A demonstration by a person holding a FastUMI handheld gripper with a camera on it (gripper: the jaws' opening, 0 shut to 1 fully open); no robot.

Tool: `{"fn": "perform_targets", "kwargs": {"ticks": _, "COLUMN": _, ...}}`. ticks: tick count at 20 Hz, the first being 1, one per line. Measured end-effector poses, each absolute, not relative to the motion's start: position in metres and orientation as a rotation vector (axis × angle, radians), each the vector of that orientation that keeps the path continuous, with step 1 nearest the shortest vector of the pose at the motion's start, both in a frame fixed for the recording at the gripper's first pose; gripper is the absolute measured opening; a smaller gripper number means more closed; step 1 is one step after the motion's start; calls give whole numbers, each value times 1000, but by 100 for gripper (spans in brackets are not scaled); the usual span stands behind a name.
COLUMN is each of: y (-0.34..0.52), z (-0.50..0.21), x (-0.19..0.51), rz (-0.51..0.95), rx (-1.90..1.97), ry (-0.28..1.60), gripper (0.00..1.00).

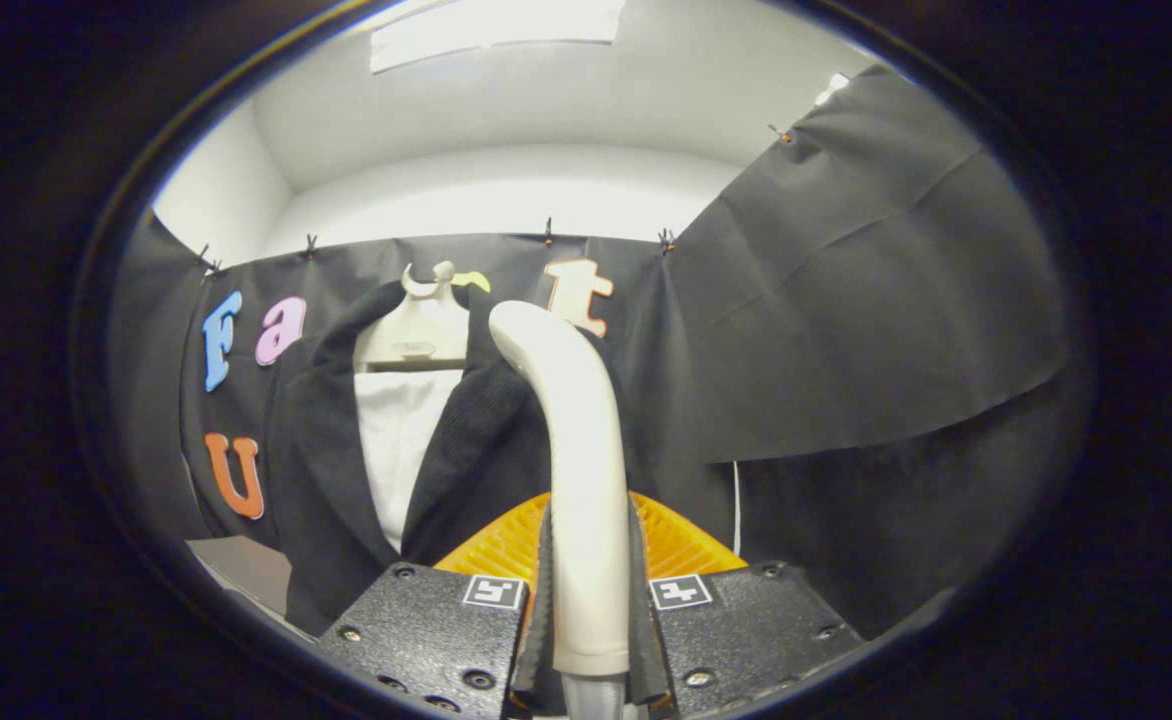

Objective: Iron the clothes twice with a garment steamer, once on the left side and once on the right side.

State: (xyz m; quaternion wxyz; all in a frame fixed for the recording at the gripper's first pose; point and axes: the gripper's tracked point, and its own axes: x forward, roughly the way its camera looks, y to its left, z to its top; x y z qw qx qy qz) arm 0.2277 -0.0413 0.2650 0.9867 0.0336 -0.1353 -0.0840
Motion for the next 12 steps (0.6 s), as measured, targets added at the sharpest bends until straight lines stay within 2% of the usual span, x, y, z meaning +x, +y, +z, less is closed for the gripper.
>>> {"fn": "perform_targets", "kwargs": {"ticks": 5, "y": -40, "z": 293, "x": 262, "rz": -141, "rx": 65, "ry": -292, "gripper": 33}}
{"fn": "perform_targets", "kwargs": {"ticks": 12, "y": -33, "z": 284, "x": 270, "rz": -127, "rx": 21, "ry": -310, "gripper": 33}}
